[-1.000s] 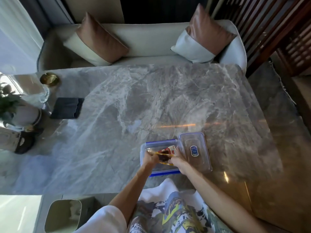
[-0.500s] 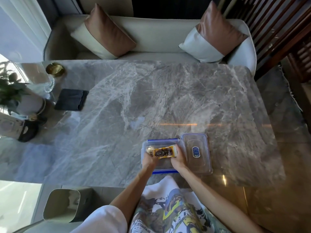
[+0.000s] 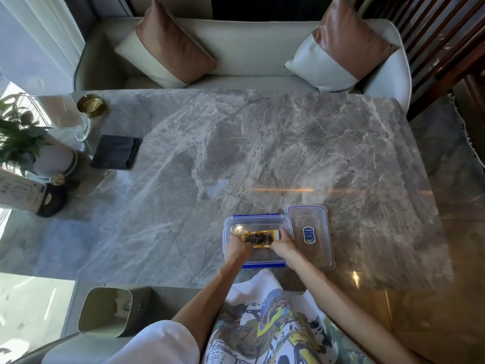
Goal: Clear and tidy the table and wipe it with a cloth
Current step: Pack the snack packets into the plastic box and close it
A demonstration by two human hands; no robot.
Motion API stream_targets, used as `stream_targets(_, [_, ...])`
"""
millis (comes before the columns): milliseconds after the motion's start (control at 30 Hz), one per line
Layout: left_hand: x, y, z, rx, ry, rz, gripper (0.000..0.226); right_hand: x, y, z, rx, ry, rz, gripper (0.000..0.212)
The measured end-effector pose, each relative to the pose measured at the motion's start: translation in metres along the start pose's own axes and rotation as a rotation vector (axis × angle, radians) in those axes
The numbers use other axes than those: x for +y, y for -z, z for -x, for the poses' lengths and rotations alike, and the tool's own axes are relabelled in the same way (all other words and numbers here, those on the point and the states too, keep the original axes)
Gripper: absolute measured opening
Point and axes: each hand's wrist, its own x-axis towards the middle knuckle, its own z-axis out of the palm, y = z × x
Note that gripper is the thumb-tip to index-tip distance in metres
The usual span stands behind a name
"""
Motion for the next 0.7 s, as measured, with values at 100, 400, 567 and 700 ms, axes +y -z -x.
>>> stream_targets(100, [0.012,-0.001,0.012,0.064,-0.15,-0.24,0.05,0.011,0.016,0.006,-0.017,0.065,-0.161,0.052])
stream_targets(400, [0.118,-0.048,0.0,0.019,-0.699,-0.709,0.039,0.095,0.088,0.018,0.249,-0.189,-0.654,0.02])
stream_targets(567, [0.159,-0.097,-0.032,-0.151,-0.689,-0.903,0.057,0.127,0.085,0.018,0.068,-0.371,-0.97,0.035])
stream_targets(700, [0.16,-0.112,-0.049,-0.214,-0.587,-0.995,0.066,0.135,0.069,0.006,0.014,-0.407,-1.123,0.03])
